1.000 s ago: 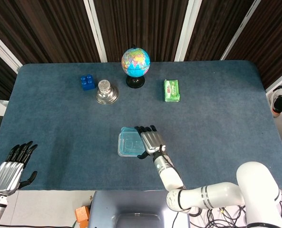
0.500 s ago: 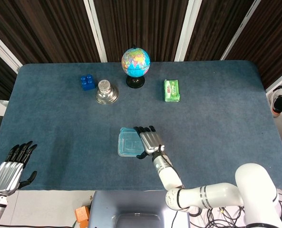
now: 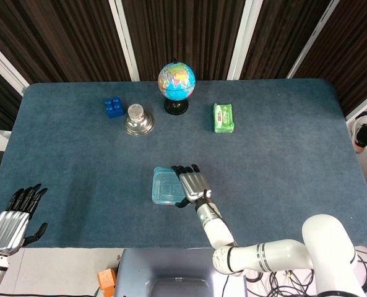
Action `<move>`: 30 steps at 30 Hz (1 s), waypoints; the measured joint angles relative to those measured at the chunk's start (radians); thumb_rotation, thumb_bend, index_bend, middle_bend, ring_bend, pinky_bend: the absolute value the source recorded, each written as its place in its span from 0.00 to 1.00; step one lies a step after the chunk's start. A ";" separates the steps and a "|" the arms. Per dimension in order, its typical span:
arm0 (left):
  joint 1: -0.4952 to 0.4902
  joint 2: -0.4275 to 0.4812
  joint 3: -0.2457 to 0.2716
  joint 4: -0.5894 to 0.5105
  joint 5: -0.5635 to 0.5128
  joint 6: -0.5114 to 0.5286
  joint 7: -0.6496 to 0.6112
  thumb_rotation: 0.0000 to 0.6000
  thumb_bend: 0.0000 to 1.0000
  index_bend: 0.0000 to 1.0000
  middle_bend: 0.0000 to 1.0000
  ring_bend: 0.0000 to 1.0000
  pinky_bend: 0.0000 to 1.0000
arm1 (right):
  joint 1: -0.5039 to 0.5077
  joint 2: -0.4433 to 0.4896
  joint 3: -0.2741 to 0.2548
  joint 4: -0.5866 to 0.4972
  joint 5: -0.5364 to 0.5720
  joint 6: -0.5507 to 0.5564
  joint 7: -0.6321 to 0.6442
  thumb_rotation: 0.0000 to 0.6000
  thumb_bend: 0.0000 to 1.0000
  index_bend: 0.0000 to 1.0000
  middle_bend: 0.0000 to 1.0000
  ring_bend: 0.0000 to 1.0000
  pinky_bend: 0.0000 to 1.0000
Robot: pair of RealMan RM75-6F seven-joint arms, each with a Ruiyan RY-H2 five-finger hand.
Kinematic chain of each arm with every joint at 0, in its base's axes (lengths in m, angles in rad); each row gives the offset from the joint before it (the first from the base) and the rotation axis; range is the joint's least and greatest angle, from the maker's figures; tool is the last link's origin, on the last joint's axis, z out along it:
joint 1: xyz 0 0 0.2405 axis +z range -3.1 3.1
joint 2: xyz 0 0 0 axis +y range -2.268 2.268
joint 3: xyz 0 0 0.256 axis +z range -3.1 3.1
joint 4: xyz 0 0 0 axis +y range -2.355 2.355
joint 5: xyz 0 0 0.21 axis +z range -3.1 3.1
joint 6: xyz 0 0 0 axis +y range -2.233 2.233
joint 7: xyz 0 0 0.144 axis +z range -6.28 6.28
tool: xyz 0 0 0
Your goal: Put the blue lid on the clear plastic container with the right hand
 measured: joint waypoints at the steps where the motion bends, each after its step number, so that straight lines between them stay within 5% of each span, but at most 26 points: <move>1: 0.000 0.000 0.000 0.000 0.001 0.001 0.000 1.00 0.35 0.00 0.00 0.00 0.00 | 0.000 -0.002 0.000 0.003 0.000 0.000 -0.001 1.00 0.07 0.77 0.33 0.12 0.07; 17: 0.000 0.002 -0.001 0.003 0.001 0.002 -0.011 1.00 0.35 0.00 0.00 0.00 0.00 | -0.002 -0.037 0.006 0.043 0.008 -0.010 -0.031 1.00 0.07 0.74 0.33 0.12 0.07; 24: 0.001 0.005 0.000 0.004 0.004 0.004 -0.018 1.00 0.35 0.00 0.00 0.00 0.00 | 0.004 -0.033 0.012 0.036 0.039 -0.004 -0.068 1.00 0.07 0.56 0.33 0.12 0.05; 30: 0.002 0.006 0.000 0.004 0.007 0.006 -0.022 1.00 0.35 0.00 0.00 0.00 0.00 | 0.003 -0.033 0.012 0.035 0.042 -0.001 -0.081 1.00 0.07 0.50 0.32 0.10 0.04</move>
